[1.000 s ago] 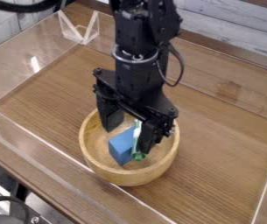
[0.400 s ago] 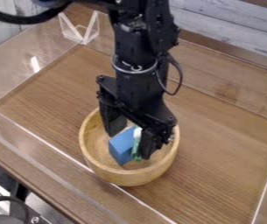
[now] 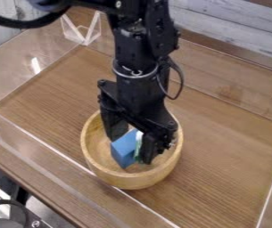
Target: Remove the green marker from inside the brown bowl and put it on the table
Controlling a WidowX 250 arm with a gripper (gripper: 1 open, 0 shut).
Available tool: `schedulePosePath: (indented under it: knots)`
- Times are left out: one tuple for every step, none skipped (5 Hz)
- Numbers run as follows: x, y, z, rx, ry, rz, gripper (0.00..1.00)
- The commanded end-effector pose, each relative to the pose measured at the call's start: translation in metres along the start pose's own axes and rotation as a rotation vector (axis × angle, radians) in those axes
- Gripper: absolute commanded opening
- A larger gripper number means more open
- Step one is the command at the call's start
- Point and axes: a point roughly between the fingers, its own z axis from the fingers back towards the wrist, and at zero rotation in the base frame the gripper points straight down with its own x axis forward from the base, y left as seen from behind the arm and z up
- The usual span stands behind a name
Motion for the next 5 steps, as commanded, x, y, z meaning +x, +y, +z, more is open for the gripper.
schedulePosePath:
  knots:
    - [0.0035,0.0034,0.0033,-0.004,-0.028,0.001,1.00]
    - [0.0034,0.0056,0.0026,-0.007,-0.033,0.004,1.00]
    - [0.0032,0.0078,0.0028,-0.010,-0.038,0.008,1.00]
    - [0.0029,0.0077,-0.0005,-0.012,-0.039,-0.011,1.00]
    - [0.0027,0.0075,-0.0038,-0.013,-0.041,-0.033,1.00]
